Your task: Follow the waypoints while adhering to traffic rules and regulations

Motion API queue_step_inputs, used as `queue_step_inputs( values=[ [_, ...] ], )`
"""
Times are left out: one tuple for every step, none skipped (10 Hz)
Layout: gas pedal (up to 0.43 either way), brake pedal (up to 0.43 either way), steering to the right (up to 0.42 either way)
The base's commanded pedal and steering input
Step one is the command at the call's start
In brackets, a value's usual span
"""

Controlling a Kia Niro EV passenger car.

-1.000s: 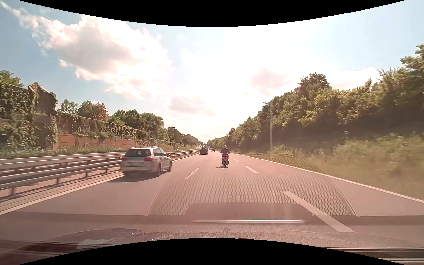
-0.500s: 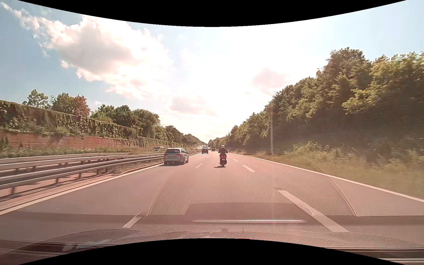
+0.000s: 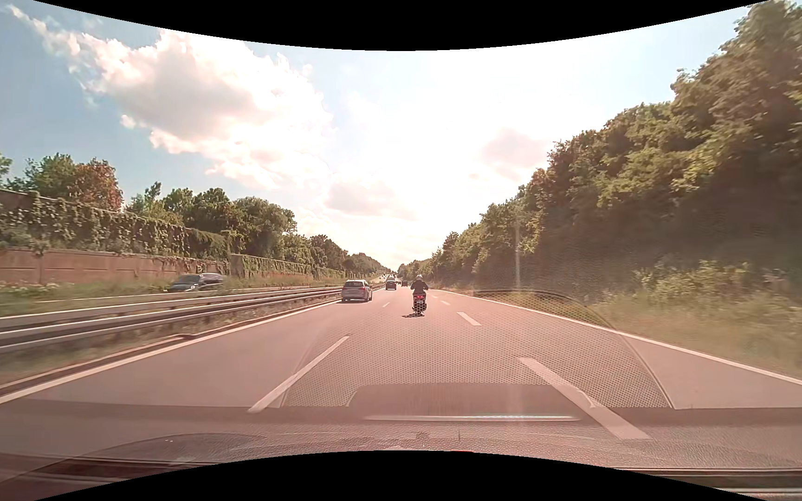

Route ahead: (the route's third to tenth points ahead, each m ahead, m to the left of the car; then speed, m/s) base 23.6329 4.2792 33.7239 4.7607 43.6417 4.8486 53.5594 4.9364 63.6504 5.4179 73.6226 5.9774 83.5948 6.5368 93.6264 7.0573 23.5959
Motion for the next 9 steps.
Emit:
queue_step_inputs(
  values=[
    [0.24,0.012,-0.004],
    [0.24,0.012,-0.004],
    [0.248,0.012,-0.004],
    [0.248,0.012,-0.004],
    [0.248,0.012,-0.004],
    [0.248,0.012,-0.004],
    [0.248,0.012,-0.004],
    [0.248,0.012,-0.004],
    [0.248,0.012,-0.003]
  ],
)
